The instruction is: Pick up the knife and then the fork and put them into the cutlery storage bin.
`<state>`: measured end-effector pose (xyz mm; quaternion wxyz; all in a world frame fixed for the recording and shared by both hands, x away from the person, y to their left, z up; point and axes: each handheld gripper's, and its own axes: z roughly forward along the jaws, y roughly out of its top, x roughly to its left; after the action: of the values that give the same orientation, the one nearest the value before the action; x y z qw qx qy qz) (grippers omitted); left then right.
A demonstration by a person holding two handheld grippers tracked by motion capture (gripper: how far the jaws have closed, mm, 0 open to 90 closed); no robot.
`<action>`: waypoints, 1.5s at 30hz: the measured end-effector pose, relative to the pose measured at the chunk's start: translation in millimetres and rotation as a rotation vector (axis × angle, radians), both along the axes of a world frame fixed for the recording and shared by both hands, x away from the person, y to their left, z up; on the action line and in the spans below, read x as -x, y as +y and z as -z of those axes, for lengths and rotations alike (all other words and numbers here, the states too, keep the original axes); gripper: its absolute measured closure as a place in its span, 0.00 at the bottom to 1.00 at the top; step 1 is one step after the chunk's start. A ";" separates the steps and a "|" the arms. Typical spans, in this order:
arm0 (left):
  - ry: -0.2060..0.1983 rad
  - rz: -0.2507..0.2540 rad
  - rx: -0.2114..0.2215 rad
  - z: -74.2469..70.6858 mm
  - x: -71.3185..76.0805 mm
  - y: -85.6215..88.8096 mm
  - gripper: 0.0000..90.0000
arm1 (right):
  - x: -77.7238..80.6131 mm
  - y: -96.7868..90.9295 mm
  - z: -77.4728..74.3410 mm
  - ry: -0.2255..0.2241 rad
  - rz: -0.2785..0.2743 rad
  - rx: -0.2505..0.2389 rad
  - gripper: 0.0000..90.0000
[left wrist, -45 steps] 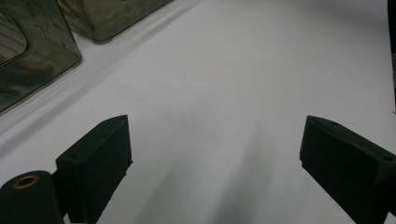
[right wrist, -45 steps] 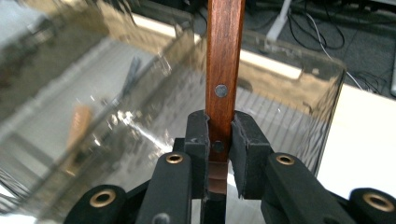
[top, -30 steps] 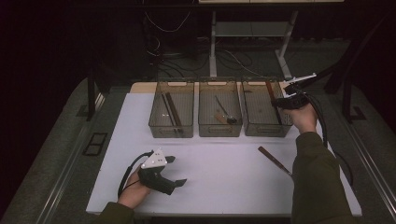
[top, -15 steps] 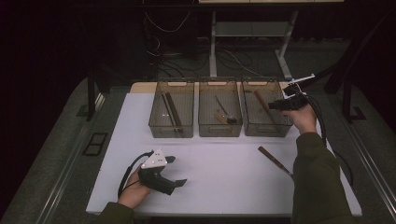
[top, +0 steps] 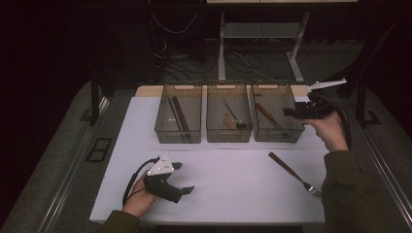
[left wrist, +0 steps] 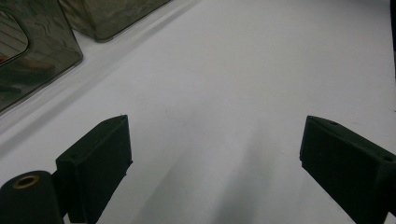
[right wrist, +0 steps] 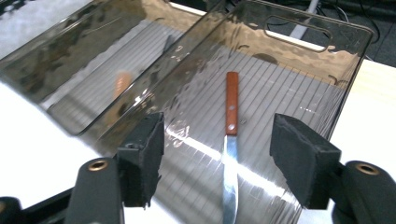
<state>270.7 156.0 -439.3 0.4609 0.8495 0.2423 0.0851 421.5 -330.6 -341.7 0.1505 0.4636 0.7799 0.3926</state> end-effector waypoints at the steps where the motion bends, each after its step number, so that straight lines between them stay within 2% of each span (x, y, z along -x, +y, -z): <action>1: -0.001 0.000 -0.002 0.0 0.1 -0.1 0.10 | 5.2 -0.4 -0.7 -0.004 -0.005 -0.002 0.37; 4: -0.001 -0.001 -0.001 0.1 0.3 0.0 0.10 | 21.9 -1.7 -2.9 -0.031 -0.022 -0.011 0.33; 11: 0.002 -0.009 0.000 0.5 0.0 0.3 0.10 | 52.9 -0.5 5.5 -0.036 -0.060 -0.004 0.22; 13: -0.002 0.001 -0.014 0.0 -0.3 1.0 0.10 | 60.4 0.1 10.3 -0.034 -0.069 -0.010 0.22; 21: -0.003 -0.003 -0.013 -0.3 -0.5 2.2 0.10 | 85.9 1.4 31.9 -0.019 -0.110 -0.027 0.22; 31: -0.005 -0.001 -0.014 -0.5 -0.1 2.3 0.10 | 107.6 3.7 43.1 0.002 -0.134 0.010 0.22; 34: -0.006 0.002 -0.018 -0.6 -0.5 2.9 0.10 | 114.1 4.3 46.7 0.023 -0.142 0.044 0.22; 37: -0.005 -0.001 -0.011 -0.4 -0.2 2.0 0.10 | 117.7 5.2 49.5 0.064 -0.143 0.085 0.22; 43: -0.004 0.001 -0.015 -0.4 -0.7 2.2 0.10 | 116.4 7.9 53.2 0.147 -0.152 0.151 0.22; 45: -0.004 0.001 -0.012 -0.4 -0.7 2.1 0.10 | 114.9 9.7 56.5 0.176 -0.158 0.185 0.27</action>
<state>271.4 158.1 -438.9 0.4563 0.8522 0.2405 0.0880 306.6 -320.9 -398.2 0.0921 0.4177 0.8569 0.2876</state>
